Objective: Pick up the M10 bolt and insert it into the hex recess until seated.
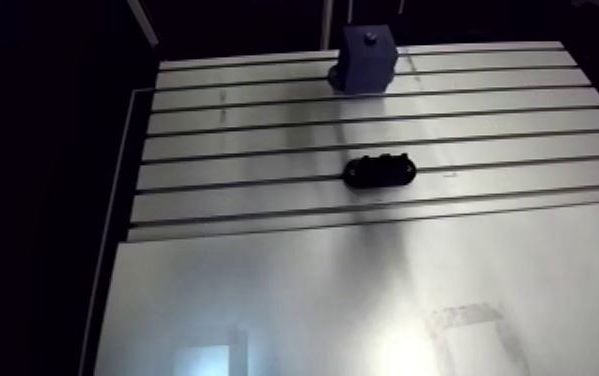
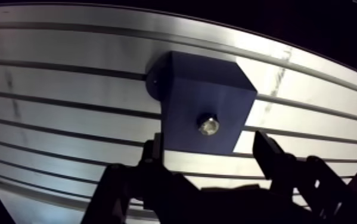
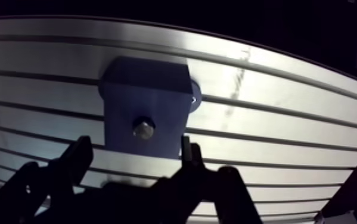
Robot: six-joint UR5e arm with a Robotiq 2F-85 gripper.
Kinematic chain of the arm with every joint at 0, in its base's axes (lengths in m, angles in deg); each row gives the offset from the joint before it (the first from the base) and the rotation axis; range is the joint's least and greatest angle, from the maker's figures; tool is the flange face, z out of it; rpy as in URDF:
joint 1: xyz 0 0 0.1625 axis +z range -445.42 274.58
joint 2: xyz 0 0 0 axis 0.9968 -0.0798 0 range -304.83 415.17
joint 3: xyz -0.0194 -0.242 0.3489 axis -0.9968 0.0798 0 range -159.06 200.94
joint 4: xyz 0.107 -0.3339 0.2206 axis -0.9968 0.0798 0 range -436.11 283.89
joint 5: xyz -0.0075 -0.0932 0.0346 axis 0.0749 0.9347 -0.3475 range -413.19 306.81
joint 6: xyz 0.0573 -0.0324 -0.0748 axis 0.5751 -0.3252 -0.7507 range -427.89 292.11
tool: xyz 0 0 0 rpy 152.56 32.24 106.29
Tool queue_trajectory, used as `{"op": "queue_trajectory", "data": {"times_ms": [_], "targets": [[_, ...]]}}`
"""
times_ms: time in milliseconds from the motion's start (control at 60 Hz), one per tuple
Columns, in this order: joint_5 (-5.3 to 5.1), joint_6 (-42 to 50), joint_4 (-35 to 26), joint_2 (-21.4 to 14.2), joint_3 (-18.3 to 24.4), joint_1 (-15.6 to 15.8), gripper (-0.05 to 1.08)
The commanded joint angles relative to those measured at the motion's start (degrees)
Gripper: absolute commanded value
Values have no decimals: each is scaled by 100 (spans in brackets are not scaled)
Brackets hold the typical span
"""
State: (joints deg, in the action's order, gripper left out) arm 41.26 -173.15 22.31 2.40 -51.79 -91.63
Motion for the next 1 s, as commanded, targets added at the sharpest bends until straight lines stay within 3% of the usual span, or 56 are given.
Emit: {"op": "queue_trajectory", "data": {"times_ms": [17,200,1000], "targets": [[-147,502,571,-116,-341,-3,40],[-152,502,815,-245,-517,-54,47],[-151,600,806,-307,-658,-89,47]]}}
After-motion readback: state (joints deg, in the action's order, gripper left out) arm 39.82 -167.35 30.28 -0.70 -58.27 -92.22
